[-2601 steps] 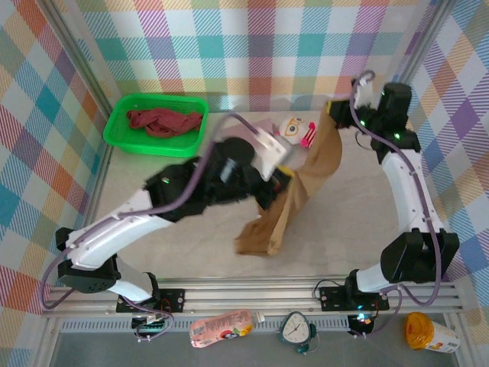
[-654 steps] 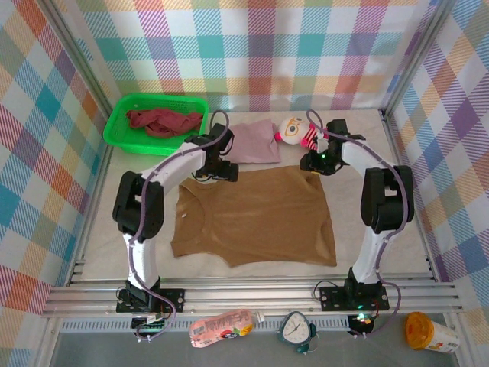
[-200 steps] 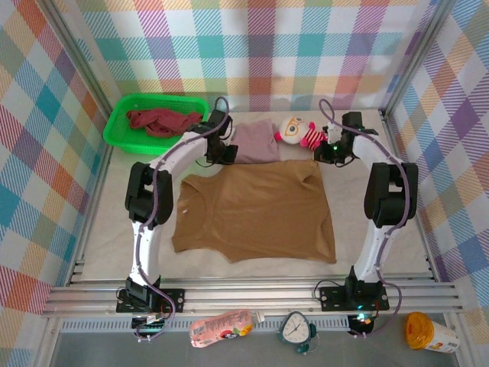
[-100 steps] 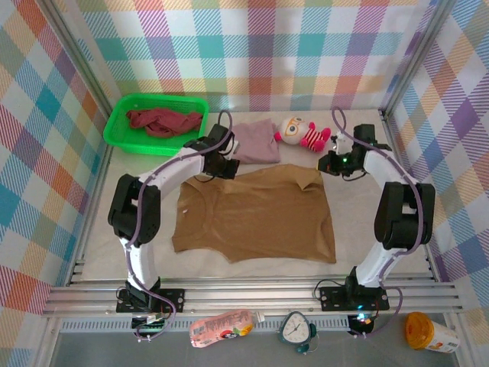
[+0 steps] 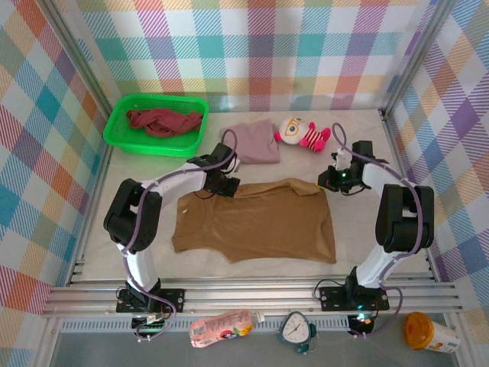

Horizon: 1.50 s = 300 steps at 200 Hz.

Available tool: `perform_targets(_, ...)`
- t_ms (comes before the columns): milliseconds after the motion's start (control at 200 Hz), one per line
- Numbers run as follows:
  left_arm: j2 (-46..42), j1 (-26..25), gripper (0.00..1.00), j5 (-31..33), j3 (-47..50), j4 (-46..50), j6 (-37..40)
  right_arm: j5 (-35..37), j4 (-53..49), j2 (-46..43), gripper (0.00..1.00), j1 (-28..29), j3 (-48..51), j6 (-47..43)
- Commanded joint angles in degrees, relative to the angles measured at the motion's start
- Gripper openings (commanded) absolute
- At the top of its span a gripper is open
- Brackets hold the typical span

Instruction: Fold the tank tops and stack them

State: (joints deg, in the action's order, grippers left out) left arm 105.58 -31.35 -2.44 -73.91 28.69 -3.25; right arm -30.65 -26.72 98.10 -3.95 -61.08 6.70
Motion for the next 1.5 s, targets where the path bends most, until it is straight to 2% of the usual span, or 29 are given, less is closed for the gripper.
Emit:
perform_targets(0, 1.5, 0.5, 0.0, 2.3, -5.8, 0.0, 1.8, 0.9, 2.6, 1.5, 0.05, -0.6, -4.7, 0.7)
perform_targets(240, 8.2, 2.5, 0.0, 5.9, -13.9, 0.8, 4.2, 7.3, -1.6, 12.1, 0.05, -0.5, -19.1, -5.3)
perform_targets(450, 12.7, 3.3, 0.0, 8.0, -17.8, -0.6, 6.8, 7.3, -4.3, 20.1, 0.05, -0.6, -27.1, -8.7)
perform_targets(670, 11.1, 3.4, 0.0, 6.8, -18.3, -1.5, 7.6, 3.5, -4.8, 22.4, 0.06, -0.6, -30.2, -9.2)
perform_targets(1040, 2.4, 1.5, 0.0, 0.9, -6.1, -8.6, 11.7, -3.8, 4.6, 9.6, 0.06, -0.5, -14.9, -10.1)
perform_targets(1495, -1.6, 0.0, 0.0, -1.3, 3.2, -11.7, 16.0, -3.0, 5.1, -0.4, 0.06, -1.3, -1.3, -9.5)
